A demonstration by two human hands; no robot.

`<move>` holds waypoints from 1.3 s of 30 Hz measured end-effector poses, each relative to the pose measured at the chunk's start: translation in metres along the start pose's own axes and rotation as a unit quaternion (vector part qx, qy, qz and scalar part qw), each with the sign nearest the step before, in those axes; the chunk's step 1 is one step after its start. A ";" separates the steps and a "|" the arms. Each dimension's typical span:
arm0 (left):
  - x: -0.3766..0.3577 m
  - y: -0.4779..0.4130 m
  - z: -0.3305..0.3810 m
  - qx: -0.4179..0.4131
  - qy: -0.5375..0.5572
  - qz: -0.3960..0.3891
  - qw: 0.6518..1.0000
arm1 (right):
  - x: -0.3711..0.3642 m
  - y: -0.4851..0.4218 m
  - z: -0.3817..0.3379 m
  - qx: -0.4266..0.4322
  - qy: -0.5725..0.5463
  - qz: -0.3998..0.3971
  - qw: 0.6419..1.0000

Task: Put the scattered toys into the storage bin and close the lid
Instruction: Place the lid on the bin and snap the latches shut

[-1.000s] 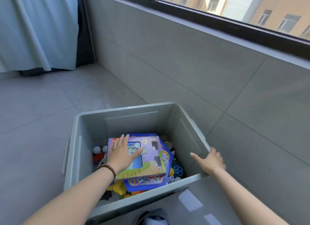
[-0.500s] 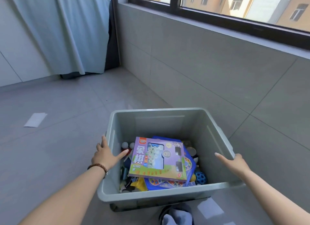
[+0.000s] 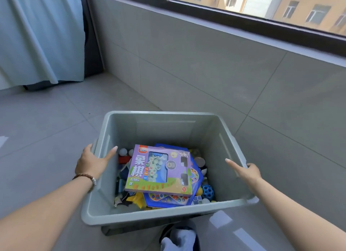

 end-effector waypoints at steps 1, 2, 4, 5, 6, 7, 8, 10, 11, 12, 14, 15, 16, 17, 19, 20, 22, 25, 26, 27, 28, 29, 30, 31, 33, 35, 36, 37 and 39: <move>-0.001 0.000 0.016 -0.018 0.002 -0.004 1.000 | 0.012 0.007 0.003 -0.006 -0.012 0.009 1.000; -0.002 0.001 0.035 -0.039 0.004 -0.010 0.999 | 0.026 0.015 0.007 -0.011 -0.026 0.019 0.999; -0.007 0.006 0.073 -0.076 0.011 -0.026 0.997 | 0.058 0.030 0.015 -0.021 -0.047 0.041 0.998; -0.013 0.011 0.091 -0.091 0.012 -0.037 0.995 | 0.075 0.036 0.021 -0.026 -0.055 0.053 0.997; -0.020 0.018 0.108 -0.106 0.012 -0.051 0.993 | 0.095 0.044 0.028 -0.031 -0.063 0.068 0.995; -0.030 0.025 0.124 -0.120 0.011 -0.067 0.991 | 0.115 0.052 0.037 -0.037 -0.069 0.082 0.994; -0.041 0.035 0.139 -0.132 0.011 -0.081 0.988 | 0.135 0.061 0.046 -0.044 -0.074 0.098 0.991; -0.066 0.057 0.169 -0.157 0.022 -0.111 0.981 | 0.177 0.078 0.069 -0.059 -0.087 0.132 0.986; -0.081 0.071 0.183 -0.171 0.030 -0.129 0.976 | 0.198 0.088 0.083 -0.066 -0.092 0.150 0.982; -0.098 0.085 0.198 -0.186 0.037 -0.147 0.971 | 0.219 0.099 0.097 -0.074 -0.096 0.168 0.978; -0.133 0.117 0.223 -0.212 0.040 -0.183 0.959 | 0.258 0.119 0.128 -0.086 -0.097 0.204 0.970; -0.151 0.135 0.233 -0.220 0.036 -0.203 0.953 | 0.276 0.129 0.145 -0.096 -0.097 0.219 0.966; -0.169 0.152 0.241 -0.228 0.032 -0.223 0.947 | 0.292 0.138 0.163 -0.107 -0.096 0.232 0.962; -0.188 0.169 0.248 -0.235 0.029 -0.241 0.941 | 0.308 0.147 0.182 -0.121 -0.094 0.246 0.957; -0.226 0.203 0.256 -0.246 0.024 -0.272 0.930 | 0.334 0.164 0.218 -0.150 -0.085 0.269 0.948; -0.246 0.218 0.258 -0.250 0.018 -0.286 0.925 | 0.345 0.171 0.235 -0.165 -0.081 0.280 0.942; -0.281 0.244 0.260 -0.256 0.000 -0.306 0.917 | 0.360 0.182 0.269 -0.195 -0.084 0.299 0.930; -0.327 0.277 0.260 -0.264 -0.011 -0.331 0.906 | 0.370 0.192 0.319 -0.230 -0.100 0.306 0.919; -0.340 0.285 0.260 -0.265 -0.016 -0.337 0.903 | 0.371 0.192 0.336 -0.235 -0.111 0.308 0.915; -0.351 0.292 0.259 -0.268 -0.023 -0.342 0.900 | 0.371 0.193 0.351 -0.241 -0.122 0.307 0.912; -0.362 0.298 0.258 -0.271 -0.030 -0.347 0.897 | 0.370 0.193 0.363 -0.244 -0.130 0.305 0.911; -0.371 0.304 0.257 -0.274 -0.035 -0.351 0.895 | 0.370 0.194 0.374 -0.253 -0.134 0.305 0.909; -0.378 0.310 0.256 -0.276 -0.039 -0.353 0.893 | 0.369 0.193 0.383 -0.257 -0.136 0.309 0.905; -0.385 0.314 0.255 -0.279 -0.043 -0.354 0.892 | 0.368 0.192 0.392 -0.264 -0.141 0.310 0.902; -0.395 0.320 0.249 -0.279 -0.052 -0.355 0.891 | 0.363 0.187 0.408 -0.266 -0.168 0.309 0.897; -0.399 0.323 0.242 -0.277 -0.061 -0.351 0.892 | 0.358 0.182 0.418 -0.263 -0.185 0.311 0.894; -0.400 0.324 0.240 -0.276 -0.062 -0.348 0.894 | 0.357 0.180 0.423 -0.263 -0.187 0.312 0.893; -0.401 0.324 0.240 -0.278 -0.063 -0.344 0.895 | 0.355 0.179 0.425 -0.264 -0.189 0.311 0.893; -0.403 0.325 0.243 -0.290 -0.070 -0.345 0.890 | 0.355 0.178 0.426 -0.262 -0.186 0.311 0.894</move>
Point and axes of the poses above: each hand's wrist, its own y-axis away from the middle knuckle, its own x-axis out of the back of the hand, z = x × y, the point moved 5 cm from there along -y, towards the middle knuckle, and after that the axes turned 7 degrees about -z, right-handed, at the moved point
